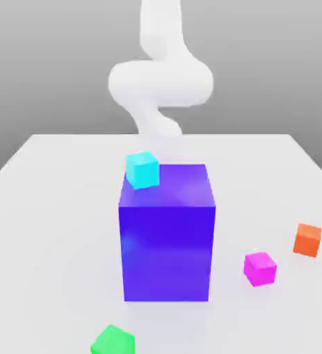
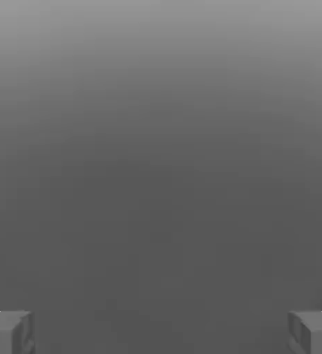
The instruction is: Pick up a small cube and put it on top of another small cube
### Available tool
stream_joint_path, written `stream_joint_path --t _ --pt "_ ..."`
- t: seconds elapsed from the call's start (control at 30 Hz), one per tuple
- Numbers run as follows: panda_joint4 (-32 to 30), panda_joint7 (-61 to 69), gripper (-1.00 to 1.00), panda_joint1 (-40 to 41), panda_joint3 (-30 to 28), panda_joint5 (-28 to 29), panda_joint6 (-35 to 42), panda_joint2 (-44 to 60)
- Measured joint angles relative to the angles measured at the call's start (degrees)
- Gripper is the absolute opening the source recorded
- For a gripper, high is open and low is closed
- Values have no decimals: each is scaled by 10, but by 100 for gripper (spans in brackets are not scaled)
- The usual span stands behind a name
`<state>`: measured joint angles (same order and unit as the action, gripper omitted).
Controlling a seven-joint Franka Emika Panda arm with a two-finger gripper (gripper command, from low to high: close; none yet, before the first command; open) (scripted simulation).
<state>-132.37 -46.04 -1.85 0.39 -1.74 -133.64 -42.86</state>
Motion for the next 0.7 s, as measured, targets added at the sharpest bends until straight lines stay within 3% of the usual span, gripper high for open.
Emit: stream_joint_path --t 0.47,0.6,0.7 --pt "-155 -77 0 -82 117 -43 -185 285" --pt "-201 -114 0 -104 152 -35 -240 368" --pt "-250 -163 0 -136 168 8 -281 432"
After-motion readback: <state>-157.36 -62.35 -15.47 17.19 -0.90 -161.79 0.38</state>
